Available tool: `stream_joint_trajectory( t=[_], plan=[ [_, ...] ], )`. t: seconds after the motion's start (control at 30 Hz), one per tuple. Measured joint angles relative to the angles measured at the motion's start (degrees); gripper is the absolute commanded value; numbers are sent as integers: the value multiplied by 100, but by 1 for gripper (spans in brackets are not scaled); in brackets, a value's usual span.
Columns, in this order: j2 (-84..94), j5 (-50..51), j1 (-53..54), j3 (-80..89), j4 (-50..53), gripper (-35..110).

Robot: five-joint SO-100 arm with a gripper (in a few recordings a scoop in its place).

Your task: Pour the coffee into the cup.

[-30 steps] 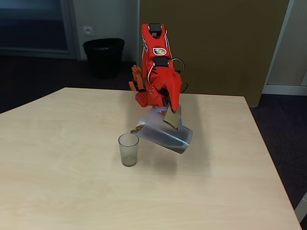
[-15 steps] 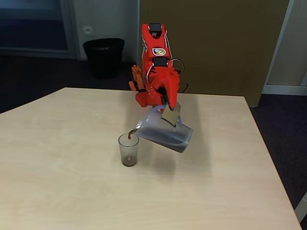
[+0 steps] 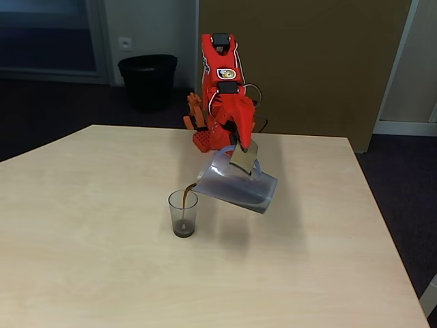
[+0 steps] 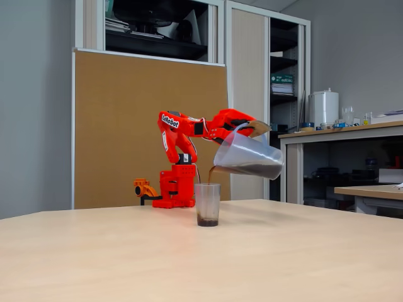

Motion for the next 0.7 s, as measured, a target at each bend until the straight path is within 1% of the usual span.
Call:
stream_joint_trajectory(
  t=[0.7],
  plan=[
    [-18, 290, 0, 0, -211, 0]
  ],
)
